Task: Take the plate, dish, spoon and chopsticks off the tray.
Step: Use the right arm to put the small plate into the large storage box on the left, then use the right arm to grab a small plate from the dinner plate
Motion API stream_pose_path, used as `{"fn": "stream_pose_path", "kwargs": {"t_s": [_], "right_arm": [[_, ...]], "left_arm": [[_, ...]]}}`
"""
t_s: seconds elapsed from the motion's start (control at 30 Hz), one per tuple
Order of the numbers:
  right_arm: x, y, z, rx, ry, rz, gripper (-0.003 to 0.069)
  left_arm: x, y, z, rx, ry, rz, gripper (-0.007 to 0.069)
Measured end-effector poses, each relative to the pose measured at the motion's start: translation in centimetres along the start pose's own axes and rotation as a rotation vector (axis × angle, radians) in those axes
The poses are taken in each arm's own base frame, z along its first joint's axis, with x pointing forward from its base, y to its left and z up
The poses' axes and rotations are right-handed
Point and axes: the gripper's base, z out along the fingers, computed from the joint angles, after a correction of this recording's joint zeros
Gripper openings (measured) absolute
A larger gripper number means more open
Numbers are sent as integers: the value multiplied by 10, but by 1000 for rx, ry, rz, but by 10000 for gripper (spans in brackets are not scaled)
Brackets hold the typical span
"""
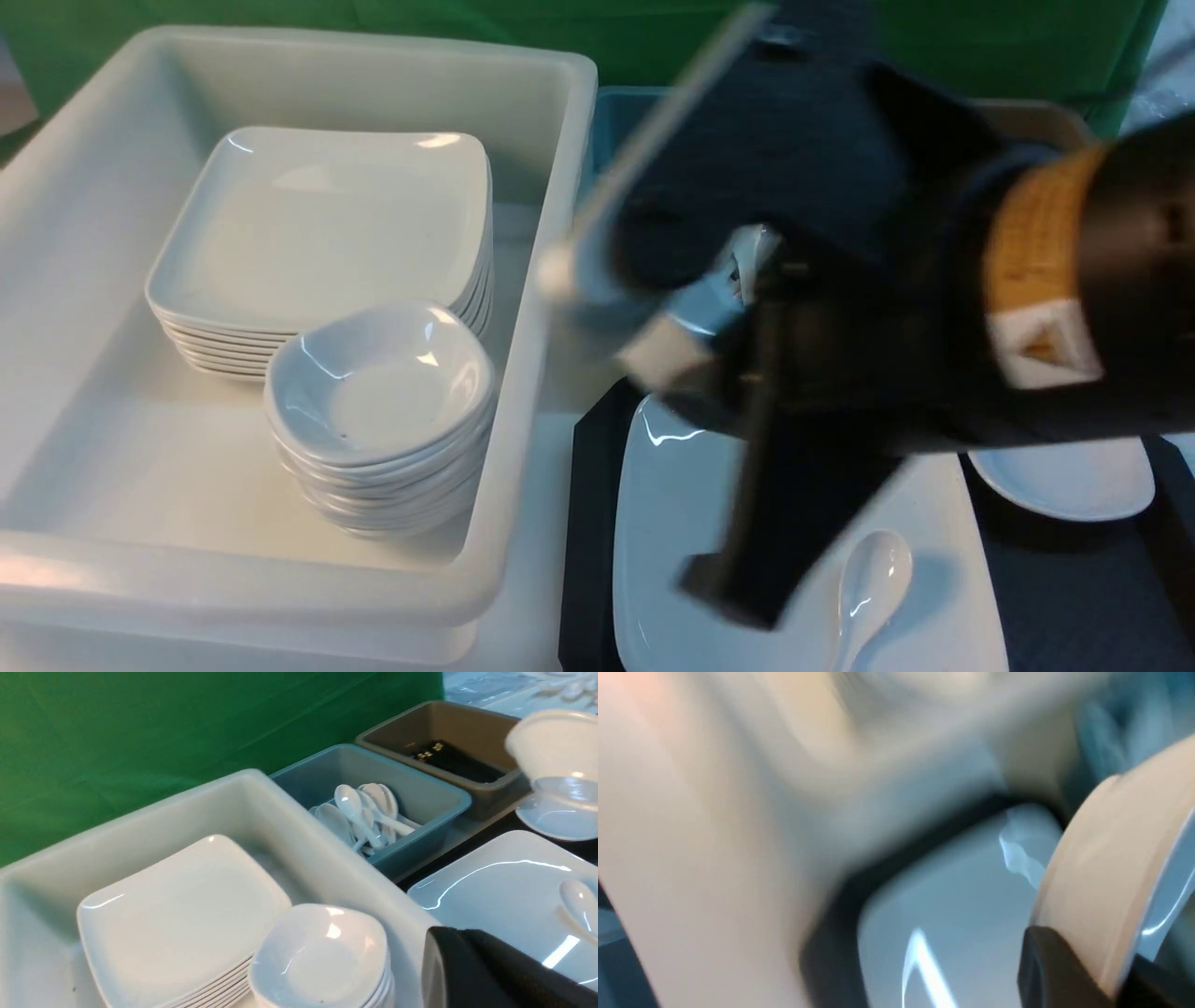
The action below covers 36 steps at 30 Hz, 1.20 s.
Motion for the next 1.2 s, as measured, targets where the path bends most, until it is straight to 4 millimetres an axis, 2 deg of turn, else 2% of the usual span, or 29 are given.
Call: {"fn": "stream_pose_path", "kwargs": {"t_s": [0.03,0.1,0.2,0.37,0.47,0.57,0.63,0.7,0.83,0.93,1.0,1.07,1.17,1.2], "right_arm": [[-17,7,12,-13,-37,-85,66],[-36,16,36,-24,-53,-190,66],[-56,25,92,-31,-15,-299,66],[-62,28,153,-36,56,-357,66],[-59,20,177,-27,78,-347,66],[-55,15,189,-17,98,-342,74],[-53,14,193,-14,109,-350,112],[-53,14,193,-14,108,-355,195],[-54,13,193,0,105,-374,440],[-53,9,191,27,129,-400,545],[-50,5,185,56,167,-403,552],[-49,-3,169,95,213,-379,525],[-44,-20,128,140,276,-297,426],[-39,-29,112,153,315,-254,370]], "left_arm": [[-1,1,-3,-1,10,-7,20],[-3,2,-8,-3,18,-16,20],[0,3,-17,-7,30,-31,20],[5,4,-28,-6,23,-41,20],[5,3,-30,5,19,-51,20],[5,2,-30,18,18,-62,20],[5,1,-30,24,18,-66,20],[5,1,-30,28,13,-69,20],[3,0,-30,31,-6,-73,20],[2,0,-30,31,-13,-73,20],[2,0,-30,33,-14,-75,20],[1,-1,-30,50,-26,-87,20],[-2,-7,-26,110,-38,-80,20],[-4,-9,-23,138,-36,-67,20]]}}
